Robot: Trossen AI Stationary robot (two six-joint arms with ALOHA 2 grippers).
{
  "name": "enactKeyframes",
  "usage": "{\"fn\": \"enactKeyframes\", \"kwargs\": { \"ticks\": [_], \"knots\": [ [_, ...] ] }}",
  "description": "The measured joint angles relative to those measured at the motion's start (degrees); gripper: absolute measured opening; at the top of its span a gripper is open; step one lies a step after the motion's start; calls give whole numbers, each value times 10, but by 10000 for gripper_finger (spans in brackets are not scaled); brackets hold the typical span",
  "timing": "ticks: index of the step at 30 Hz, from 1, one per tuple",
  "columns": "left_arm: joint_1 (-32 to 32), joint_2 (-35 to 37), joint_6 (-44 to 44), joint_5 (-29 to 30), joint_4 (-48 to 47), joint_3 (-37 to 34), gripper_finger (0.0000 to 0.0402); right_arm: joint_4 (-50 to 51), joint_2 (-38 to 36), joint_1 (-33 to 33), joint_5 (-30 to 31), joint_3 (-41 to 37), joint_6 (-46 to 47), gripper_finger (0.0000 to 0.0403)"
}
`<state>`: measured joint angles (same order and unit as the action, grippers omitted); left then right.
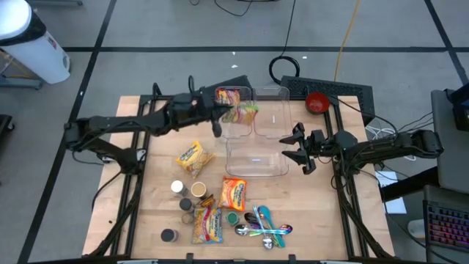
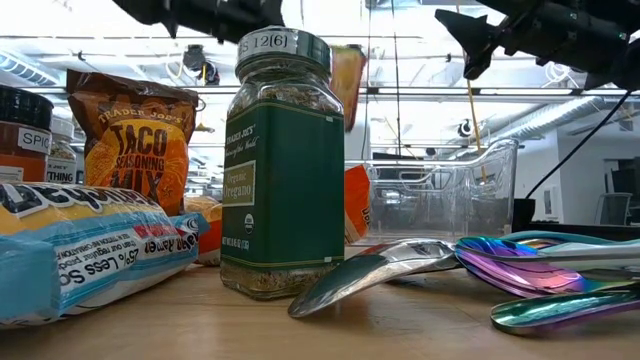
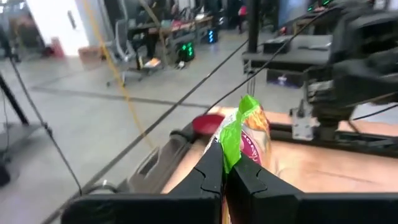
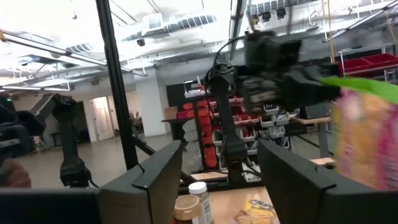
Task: Pick & Place Food Item
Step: Put the green noodle pack into the left transparent bin
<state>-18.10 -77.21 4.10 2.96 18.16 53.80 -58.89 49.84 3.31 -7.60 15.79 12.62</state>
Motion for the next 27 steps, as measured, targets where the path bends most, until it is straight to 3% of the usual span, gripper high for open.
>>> {"fn": "enactKeyframes", "kwargs": {
  "ticks": [4, 9, 15, 22, 27],
  "knots": [
    [-32, -26, -34, 22, 18, -7, 3, 11, 0, 0, 0, 0, 0, 202],
    [-41, -70, -105, 163, 18, -8, 2, 16, 0, 0, 0, 0, 0, 198],
    [-29, -145, -212, 310, 84, -8, 2, 15, 0, 10, 3, 0, 0, 197],
    [-9, -232, -254, 323, 221, -8, 6, 16, 0, 16, 3, 0, 3, 197],
    [7, -240, -239, 352, 270, -7, 5, 18, 0, 16, 3, 0, 4, 196]
  ]
}}
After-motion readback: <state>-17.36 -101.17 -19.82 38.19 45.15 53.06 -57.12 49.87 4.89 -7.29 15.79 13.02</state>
